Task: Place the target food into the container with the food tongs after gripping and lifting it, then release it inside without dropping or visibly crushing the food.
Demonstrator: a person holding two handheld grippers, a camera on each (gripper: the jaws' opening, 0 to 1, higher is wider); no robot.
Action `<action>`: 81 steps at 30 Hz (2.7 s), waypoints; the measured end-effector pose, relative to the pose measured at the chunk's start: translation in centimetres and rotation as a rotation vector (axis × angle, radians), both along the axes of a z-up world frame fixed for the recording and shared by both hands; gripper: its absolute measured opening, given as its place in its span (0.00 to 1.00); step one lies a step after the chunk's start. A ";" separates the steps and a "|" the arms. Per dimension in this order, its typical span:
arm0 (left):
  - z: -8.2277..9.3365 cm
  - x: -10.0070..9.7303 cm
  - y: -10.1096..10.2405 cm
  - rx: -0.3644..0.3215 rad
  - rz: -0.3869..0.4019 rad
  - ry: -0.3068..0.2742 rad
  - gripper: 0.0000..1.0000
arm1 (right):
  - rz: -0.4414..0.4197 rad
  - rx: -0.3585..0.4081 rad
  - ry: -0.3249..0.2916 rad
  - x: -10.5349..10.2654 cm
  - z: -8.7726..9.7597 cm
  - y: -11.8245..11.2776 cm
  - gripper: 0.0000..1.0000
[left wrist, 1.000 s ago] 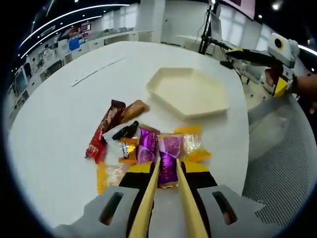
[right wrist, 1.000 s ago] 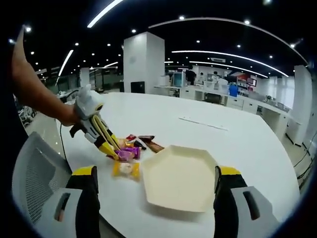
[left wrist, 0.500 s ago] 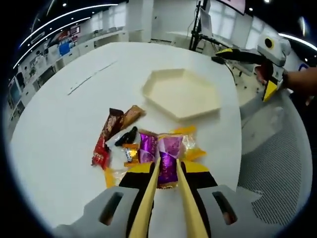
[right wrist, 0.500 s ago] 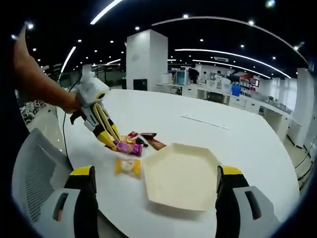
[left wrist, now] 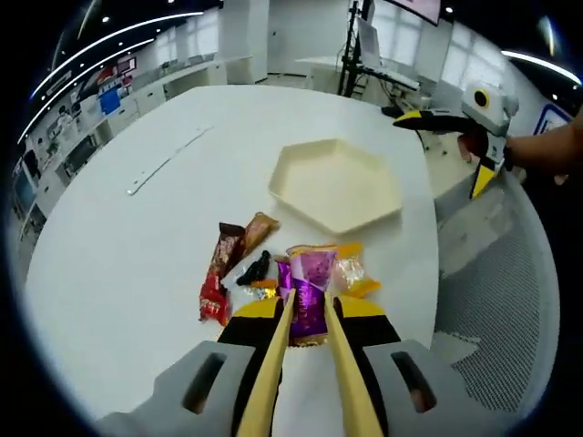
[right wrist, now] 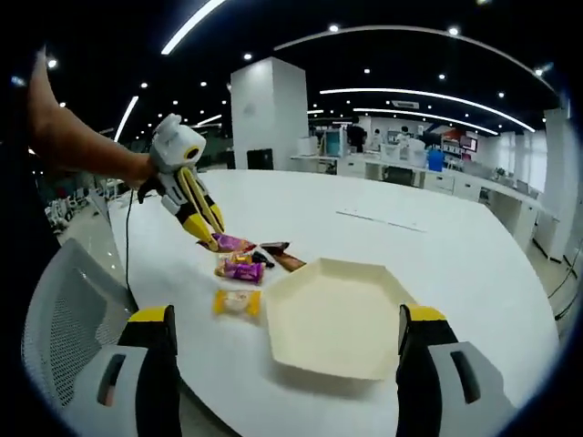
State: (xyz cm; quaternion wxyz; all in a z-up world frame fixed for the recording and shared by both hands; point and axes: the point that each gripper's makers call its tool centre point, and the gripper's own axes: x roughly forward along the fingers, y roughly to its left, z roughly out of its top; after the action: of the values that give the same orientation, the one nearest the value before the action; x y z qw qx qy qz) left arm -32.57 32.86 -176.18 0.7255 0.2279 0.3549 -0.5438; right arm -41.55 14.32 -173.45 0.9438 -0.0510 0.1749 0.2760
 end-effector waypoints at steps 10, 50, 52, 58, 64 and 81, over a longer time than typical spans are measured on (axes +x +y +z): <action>3.3 1.1 -0.6 0.057 -0.082 -0.037 0.18 | 0.003 -0.054 -0.006 0.1 -0.4 0.0 1.00; 5.3 1.3 -11.2 0.069 -0.239 -0.069 0.17 | -0.021 -0.014 -0.034 0.2 0.4 -0.3 0.99; 5.2 1.4 -12.1 0.066 -0.244 -0.066 0.17 | -0.025 -0.011 -0.032 0.2 0.4 -0.4 0.99; 5.1 1.9 -14.6 0.051 -0.247 -0.057 0.17 | -0.021 -0.030 -0.035 0.2 0.3 -0.2 0.99; 5.0 2.4 -16.6 0.072 -0.263 -0.065 0.17 | -0.027 -0.055 -0.044 0.3 0.3 -0.4 0.99; 4.6 1.7 -19.1 0.049 -0.276 -0.083 0.19 | -0.043 -0.046 -0.036 0.3 0.3 -0.7 0.96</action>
State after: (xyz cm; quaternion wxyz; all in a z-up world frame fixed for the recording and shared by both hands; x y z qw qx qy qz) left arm -30.83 13.74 -171.56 0.6519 0.3146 0.3032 -0.6198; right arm -41.27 13.62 -173.16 0.9510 -0.0737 0.1650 0.2508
